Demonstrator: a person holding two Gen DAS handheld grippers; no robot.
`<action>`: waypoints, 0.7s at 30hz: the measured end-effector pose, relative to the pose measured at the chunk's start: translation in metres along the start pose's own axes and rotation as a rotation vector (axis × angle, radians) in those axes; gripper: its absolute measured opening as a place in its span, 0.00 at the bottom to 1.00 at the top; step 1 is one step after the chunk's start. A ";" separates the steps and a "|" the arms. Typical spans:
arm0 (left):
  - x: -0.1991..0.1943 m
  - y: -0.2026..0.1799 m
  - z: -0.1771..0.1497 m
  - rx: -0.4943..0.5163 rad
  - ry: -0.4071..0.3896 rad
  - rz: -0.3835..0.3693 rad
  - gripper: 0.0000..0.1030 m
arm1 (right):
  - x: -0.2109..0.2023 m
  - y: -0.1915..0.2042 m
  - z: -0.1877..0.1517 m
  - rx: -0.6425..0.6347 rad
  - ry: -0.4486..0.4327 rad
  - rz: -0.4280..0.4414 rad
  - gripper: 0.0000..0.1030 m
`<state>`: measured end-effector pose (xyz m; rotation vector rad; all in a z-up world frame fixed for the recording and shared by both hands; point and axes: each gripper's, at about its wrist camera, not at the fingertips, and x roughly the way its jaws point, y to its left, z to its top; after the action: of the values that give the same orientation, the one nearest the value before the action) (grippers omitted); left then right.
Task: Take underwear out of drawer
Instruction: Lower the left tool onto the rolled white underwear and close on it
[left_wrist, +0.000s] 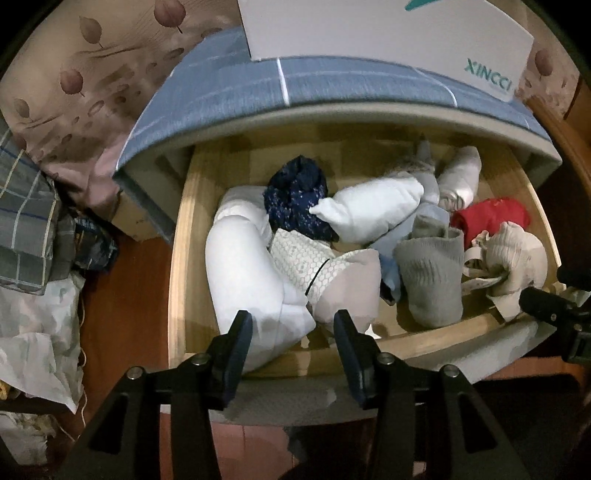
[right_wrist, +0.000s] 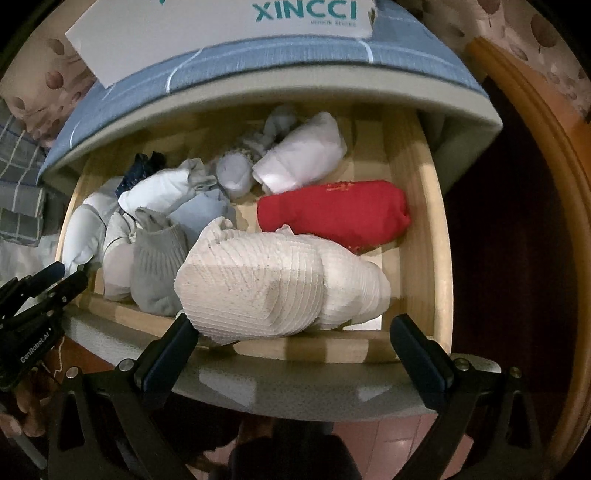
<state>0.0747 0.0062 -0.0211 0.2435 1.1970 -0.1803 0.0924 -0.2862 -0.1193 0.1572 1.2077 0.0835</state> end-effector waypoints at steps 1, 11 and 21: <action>0.000 0.000 -0.002 0.006 0.006 0.001 0.45 | -0.001 0.002 0.002 0.002 0.012 0.000 0.99; -0.002 0.007 -0.019 -0.026 0.047 -0.015 0.46 | 0.005 0.003 0.012 0.014 0.097 0.000 0.99; 0.001 0.004 -0.016 -0.047 0.042 -0.035 0.48 | 0.014 0.011 0.033 0.018 0.081 -0.013 0.99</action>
<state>0.0617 0.0143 -0.0269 0.1860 1.2466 -0.1783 0.1286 -0.2761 -0.1192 0.1627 1.2903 0.0687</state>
